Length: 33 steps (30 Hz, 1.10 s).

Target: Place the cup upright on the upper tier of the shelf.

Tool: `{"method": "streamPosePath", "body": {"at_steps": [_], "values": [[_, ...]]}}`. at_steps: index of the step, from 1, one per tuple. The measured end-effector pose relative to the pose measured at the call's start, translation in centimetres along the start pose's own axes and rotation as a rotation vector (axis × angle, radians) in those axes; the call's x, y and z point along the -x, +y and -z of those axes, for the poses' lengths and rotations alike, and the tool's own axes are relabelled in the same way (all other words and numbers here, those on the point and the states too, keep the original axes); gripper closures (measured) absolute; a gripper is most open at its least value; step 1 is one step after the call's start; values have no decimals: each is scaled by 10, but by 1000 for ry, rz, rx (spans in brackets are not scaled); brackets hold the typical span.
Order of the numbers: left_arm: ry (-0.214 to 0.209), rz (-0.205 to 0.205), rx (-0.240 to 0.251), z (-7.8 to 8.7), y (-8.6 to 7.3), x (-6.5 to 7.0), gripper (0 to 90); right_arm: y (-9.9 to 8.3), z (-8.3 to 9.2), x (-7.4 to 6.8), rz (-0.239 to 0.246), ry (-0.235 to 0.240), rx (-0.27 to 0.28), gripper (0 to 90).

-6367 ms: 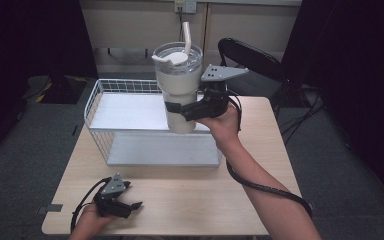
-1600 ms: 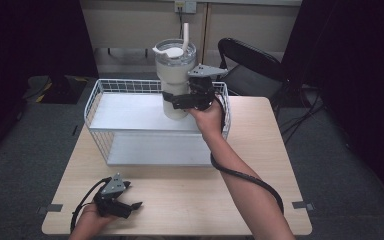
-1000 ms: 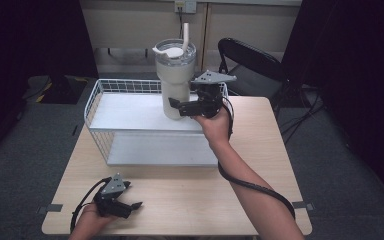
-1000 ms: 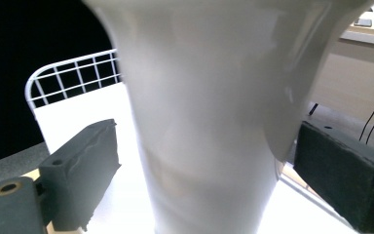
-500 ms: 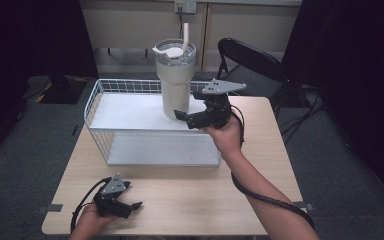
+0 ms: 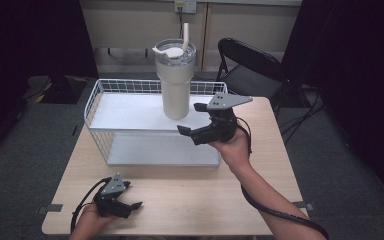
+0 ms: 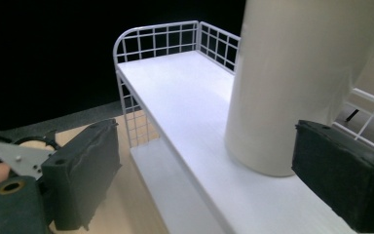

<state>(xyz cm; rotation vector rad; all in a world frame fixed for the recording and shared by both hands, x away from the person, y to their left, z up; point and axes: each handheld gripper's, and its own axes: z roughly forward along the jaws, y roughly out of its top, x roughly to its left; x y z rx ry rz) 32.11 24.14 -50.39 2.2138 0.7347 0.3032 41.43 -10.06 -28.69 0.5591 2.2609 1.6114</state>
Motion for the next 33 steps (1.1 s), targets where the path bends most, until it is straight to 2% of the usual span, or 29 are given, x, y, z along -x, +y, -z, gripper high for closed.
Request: {"method": "streamPosePath", "body": {"at_steps": [6, 9, 14, 33], "values": [[-1, 2, 0, 0, 0, 0, 137, -10, 6, -8, 23, 21, -11, 97], [-1, 1, 0, 0, 0, 0, 137, -15, 8, -12, 50, 18, -22, 97], [-1, 2, 0, 0, 0, 0, 137, -30, 10, -15, 48, 53, -33, 97], [0, 2, 0, 0, 0, 0, 137, -88, 11, -21, 31, 95, -65, 98]]}}
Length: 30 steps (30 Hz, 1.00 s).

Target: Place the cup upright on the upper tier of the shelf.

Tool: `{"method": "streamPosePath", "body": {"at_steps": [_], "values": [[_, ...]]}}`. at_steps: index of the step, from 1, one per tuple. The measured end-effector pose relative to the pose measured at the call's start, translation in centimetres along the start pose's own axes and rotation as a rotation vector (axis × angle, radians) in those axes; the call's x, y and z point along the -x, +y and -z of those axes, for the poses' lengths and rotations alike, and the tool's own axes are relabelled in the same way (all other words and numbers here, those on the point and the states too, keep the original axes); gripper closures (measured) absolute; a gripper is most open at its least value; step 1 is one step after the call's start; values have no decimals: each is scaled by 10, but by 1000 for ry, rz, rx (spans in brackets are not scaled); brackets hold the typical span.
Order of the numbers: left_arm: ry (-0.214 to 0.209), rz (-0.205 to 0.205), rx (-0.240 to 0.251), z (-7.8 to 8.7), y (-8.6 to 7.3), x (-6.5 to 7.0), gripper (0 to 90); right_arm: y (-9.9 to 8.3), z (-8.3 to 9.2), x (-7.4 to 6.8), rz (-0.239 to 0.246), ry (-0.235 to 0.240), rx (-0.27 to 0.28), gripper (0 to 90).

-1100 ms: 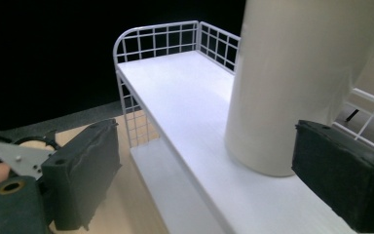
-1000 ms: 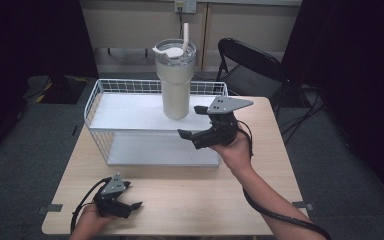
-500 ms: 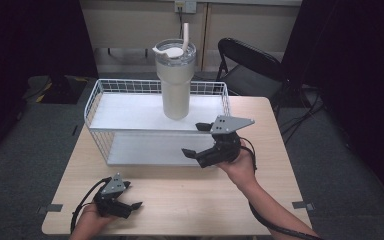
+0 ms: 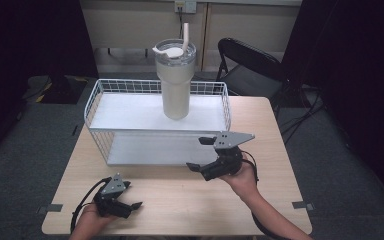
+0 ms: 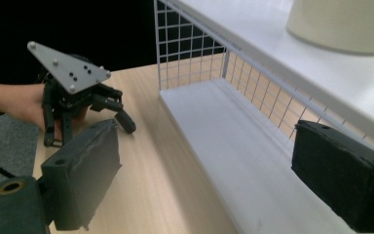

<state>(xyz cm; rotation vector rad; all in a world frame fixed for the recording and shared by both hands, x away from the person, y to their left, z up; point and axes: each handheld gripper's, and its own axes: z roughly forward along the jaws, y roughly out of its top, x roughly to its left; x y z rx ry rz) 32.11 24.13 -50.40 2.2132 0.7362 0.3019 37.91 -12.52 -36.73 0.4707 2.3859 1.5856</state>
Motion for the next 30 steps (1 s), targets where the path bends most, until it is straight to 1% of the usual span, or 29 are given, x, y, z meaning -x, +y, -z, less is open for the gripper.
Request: {"method": "streamPosePath", "body": {"at_steps": [4, 8, 10, 14, 17, 30], "values": [[0, 0, 0, 0, 0, 0, 137, -12, -1, -1, 6, 8, -12, 98], [0, 0, 0, 0, 0, 0, 137, -24, -3, -2, -4, 28, -21, 98], [0, 1, 0, 0, 0, 0, 137, -30, -4, -4, 5, 28, -30, 98], [0, 0, 0, 0, 0, 0, 137, -43, -8, -6, -1, 41, -52, 98], [0, 0, 1, 0, 0, 0, 137, -52, -10, -6, -16, 45, -68, 98], [0, 0, 0, 0, 0, 0, 137, -88, -11, -1, -55, 25, -111, 99]]}}
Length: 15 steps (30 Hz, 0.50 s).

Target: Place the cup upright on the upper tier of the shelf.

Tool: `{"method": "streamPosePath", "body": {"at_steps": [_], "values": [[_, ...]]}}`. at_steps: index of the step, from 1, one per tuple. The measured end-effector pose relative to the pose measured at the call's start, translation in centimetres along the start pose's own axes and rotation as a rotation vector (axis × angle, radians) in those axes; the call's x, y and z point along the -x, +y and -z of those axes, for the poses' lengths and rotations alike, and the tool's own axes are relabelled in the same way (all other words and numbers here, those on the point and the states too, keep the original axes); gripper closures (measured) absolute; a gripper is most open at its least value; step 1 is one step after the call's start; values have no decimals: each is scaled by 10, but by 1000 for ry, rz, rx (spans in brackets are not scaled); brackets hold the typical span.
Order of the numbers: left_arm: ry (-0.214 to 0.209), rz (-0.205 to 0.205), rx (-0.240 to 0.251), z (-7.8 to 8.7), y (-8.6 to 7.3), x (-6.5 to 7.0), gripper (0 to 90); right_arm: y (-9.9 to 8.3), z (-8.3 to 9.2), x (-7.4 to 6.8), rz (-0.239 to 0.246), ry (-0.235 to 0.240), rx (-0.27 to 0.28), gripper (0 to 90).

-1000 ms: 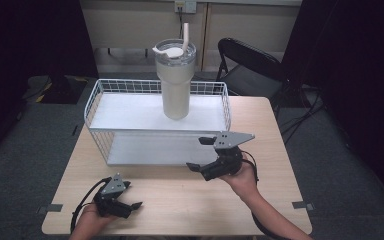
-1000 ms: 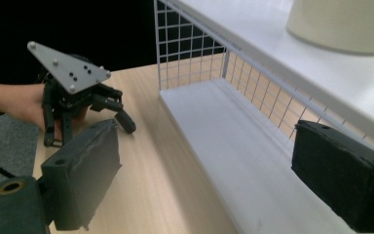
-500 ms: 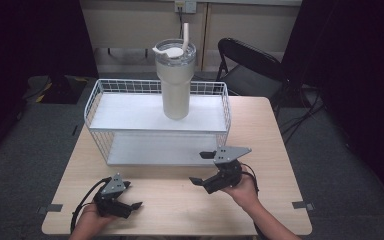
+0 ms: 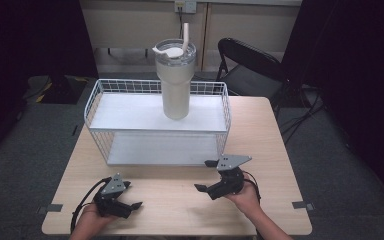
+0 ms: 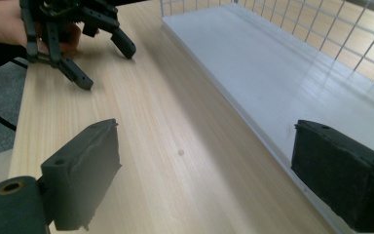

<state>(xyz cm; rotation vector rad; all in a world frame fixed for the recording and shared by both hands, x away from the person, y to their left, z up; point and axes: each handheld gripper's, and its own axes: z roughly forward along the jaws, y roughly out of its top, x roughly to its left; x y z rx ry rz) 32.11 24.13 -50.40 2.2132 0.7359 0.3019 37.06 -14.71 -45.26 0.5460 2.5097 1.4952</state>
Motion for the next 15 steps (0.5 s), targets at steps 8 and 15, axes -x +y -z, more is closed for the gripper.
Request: {"method": "streamPosePath", "body": {"at_steps": [8, 15], "values": [[0, 0, 0, 0, 0, 0, 137, -22, -2, 2, 3, -17, -66, 99], [0, 0, 0, 0, 0, 0, 137, -40, 5, 3, 2, -43, -127, 102]]}}
